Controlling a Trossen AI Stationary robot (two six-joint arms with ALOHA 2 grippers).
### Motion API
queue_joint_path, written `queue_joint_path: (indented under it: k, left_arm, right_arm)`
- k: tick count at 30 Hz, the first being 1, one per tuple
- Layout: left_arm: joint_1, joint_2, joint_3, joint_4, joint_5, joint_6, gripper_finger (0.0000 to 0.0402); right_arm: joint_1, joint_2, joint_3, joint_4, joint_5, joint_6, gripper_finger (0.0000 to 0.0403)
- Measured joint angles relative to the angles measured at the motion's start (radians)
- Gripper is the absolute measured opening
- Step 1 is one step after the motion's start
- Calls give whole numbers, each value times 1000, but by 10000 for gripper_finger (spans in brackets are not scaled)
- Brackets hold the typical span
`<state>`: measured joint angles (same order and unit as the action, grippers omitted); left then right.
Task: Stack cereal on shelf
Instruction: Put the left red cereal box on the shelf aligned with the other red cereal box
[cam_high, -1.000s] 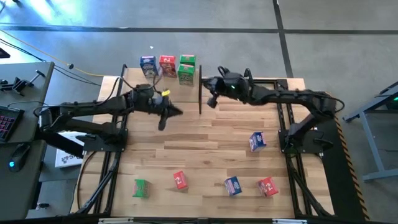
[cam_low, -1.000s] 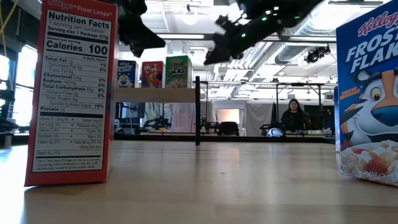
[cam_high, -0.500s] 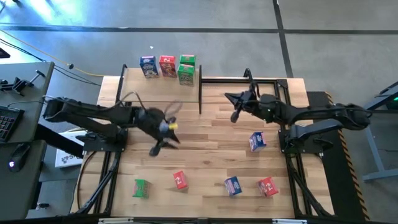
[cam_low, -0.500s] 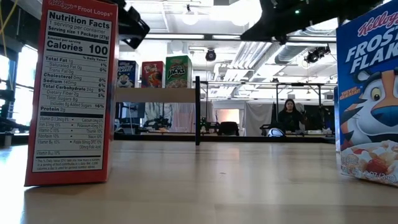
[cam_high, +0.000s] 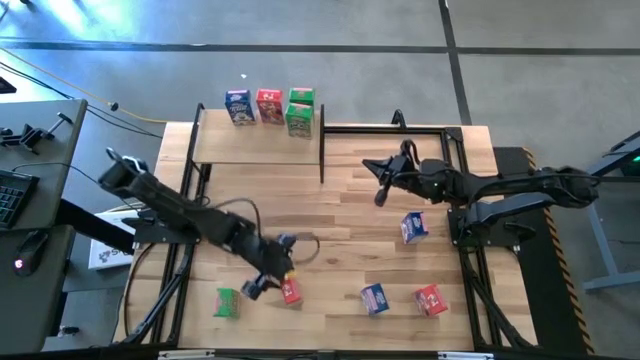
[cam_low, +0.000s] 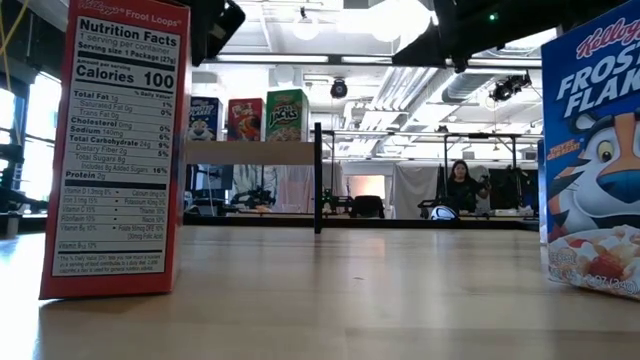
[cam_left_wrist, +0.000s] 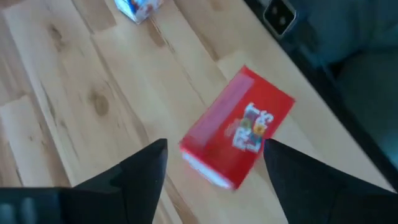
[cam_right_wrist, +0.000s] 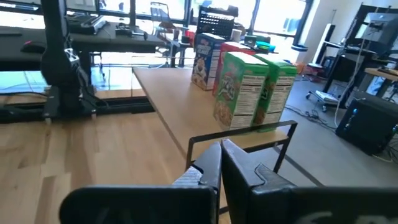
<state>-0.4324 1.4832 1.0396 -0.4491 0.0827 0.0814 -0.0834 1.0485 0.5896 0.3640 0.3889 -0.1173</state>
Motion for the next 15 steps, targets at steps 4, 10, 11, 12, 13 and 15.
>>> queue_joint_path:
  k: [4,10,11,12,13,15]
  left_arm:
    - [-55,77,76,-65,-102,45,264]
    - [-85,136,119,-84,-155,89,264]
    - [-85,140,125,-91,-157,97,264]
    - [-86,144,130,-97,-165,102,264]
    - [-87,146,134,-102,-170,107,264]
    - [-87,147,140,-110,-175,110,264]
  right_arm:
    - [16,1,0,-15,0,-3,0]
    - [45,1,0,-24,-3,-3,0]
    - [49,1,0,-24,-3,-3,0]
    - [52,1,0,-25,-3,-3,0]
    - [55,1,0,-25,-3,-3,0]
    - [58,1,0,-24,-3,-3,0]
